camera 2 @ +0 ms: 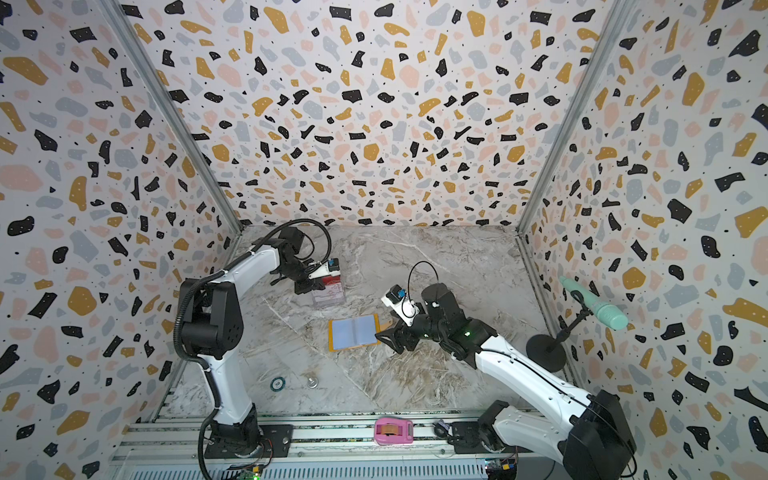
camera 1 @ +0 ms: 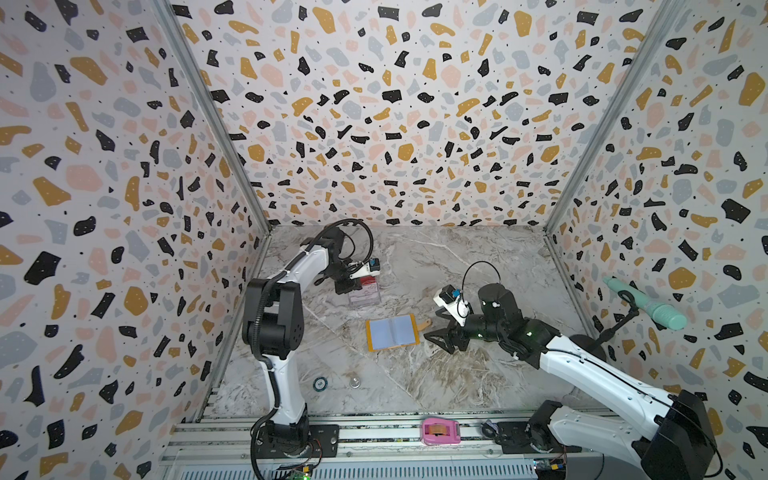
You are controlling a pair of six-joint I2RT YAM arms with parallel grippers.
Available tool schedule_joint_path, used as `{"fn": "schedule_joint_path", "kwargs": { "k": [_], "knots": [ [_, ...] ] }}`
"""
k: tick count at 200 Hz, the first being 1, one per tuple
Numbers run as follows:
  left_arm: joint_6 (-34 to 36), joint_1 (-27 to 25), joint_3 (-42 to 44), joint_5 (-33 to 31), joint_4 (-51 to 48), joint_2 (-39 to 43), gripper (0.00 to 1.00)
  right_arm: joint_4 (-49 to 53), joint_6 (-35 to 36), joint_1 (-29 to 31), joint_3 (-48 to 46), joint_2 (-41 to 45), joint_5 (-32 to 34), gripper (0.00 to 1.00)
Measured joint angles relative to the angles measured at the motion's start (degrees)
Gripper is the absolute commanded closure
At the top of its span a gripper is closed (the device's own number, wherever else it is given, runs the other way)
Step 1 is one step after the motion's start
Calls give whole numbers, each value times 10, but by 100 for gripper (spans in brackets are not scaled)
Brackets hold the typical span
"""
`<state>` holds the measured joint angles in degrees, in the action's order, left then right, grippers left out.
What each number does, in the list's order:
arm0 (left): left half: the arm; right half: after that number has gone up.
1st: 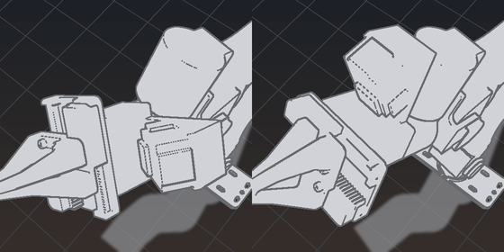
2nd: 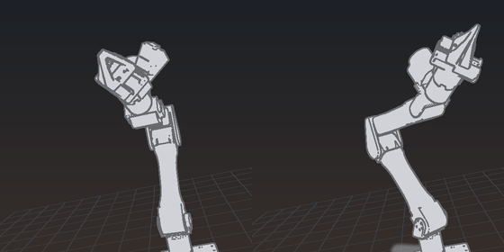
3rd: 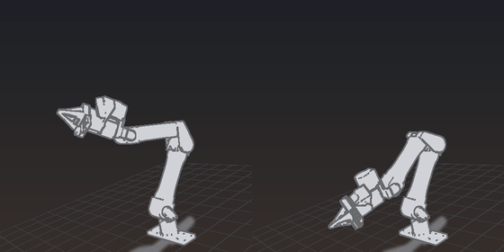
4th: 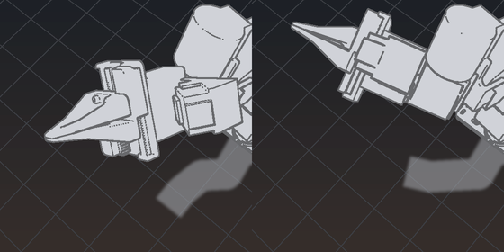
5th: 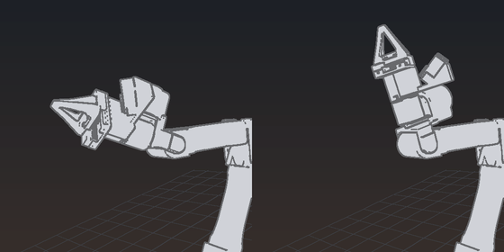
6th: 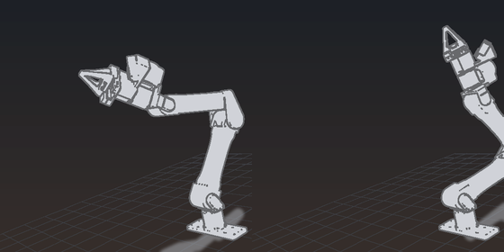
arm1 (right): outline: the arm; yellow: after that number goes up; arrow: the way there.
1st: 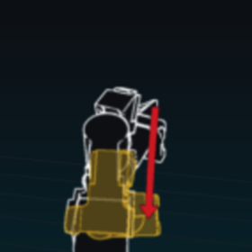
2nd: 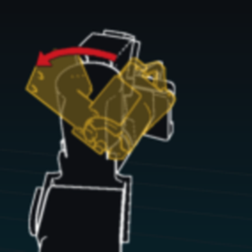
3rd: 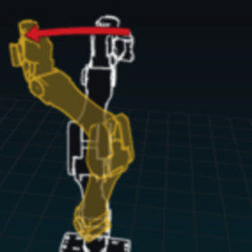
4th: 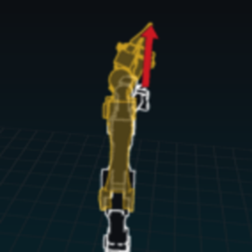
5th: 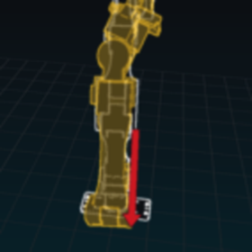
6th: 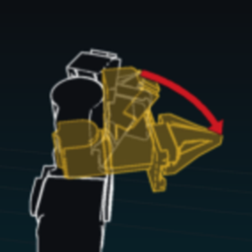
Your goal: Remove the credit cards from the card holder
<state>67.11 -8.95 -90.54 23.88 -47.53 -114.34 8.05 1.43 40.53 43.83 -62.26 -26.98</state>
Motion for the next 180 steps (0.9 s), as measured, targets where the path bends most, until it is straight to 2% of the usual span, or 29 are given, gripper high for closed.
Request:
{"fn": "schedule_joint_path", "kwargs": {
  "k": [84, 180],
  "knots": [
    [0, 0, -3, 16, -6, -22, 100, 3, 1, 3, 0, 0, 9, 18],
    [-9, 0, -11, 28, -4, -32, 91, 3, 2, 3, 0, 0, 25, 18]
  ]
}}
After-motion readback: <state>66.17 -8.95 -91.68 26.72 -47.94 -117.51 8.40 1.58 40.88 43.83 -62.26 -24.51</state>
